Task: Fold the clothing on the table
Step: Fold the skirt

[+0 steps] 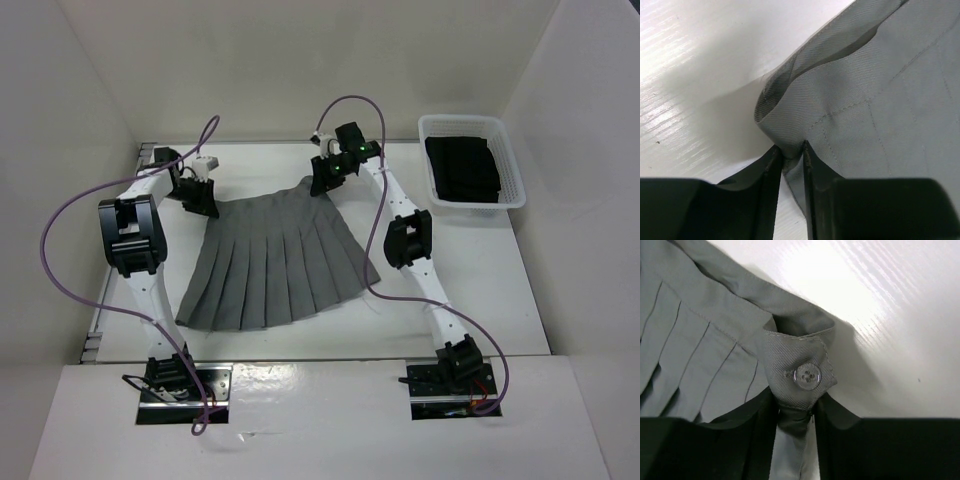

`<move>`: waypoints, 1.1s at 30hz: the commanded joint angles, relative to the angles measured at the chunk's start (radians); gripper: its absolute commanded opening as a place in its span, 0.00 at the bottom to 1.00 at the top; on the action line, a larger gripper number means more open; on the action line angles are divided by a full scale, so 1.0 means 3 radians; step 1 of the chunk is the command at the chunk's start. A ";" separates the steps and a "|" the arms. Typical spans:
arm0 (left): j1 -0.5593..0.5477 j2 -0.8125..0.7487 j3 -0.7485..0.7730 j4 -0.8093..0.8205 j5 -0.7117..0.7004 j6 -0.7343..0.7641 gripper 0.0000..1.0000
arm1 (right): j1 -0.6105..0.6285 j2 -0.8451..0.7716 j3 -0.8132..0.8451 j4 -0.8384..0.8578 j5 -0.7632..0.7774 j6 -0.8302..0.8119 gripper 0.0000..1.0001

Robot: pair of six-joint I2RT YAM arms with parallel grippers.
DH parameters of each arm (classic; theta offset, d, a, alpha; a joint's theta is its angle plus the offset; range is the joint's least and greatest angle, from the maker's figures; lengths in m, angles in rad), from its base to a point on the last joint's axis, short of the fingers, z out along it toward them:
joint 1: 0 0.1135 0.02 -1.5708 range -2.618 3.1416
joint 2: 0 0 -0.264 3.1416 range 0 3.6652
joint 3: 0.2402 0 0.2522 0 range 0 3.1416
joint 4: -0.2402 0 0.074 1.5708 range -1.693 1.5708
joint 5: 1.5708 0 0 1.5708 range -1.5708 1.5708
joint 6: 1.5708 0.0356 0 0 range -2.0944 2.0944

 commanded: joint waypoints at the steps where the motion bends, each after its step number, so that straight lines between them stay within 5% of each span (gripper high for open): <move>1: 0.0000 0.0031 0.0062 -0.0193 -0.0003 0.0011 0.29 | -0.0007 0.0054 0.0193 0.0197 0.0126 0.0109 0.36; 7: -0.0030 0.0169 0.0466 -0.0224 -0.0099 -0.0091 0.20 | -0.0109 -0.0007 0.0193 0.0228 0.0275 0.0181 0.11; 24: -0.0383 0.0946 0.2465 -0.0827 0.0012 -0.0260 0.14 | -0.0273 -0.0421 0.0025 0.0294 0.0822 0.0150 0.00; 33: -0.0383 0.0354 0.2180 -0.0965 0.0115 -0.0107 0.06 | -0.0303 -0.1182 -0.0303 0.0263 0.0853 0.0048 0.00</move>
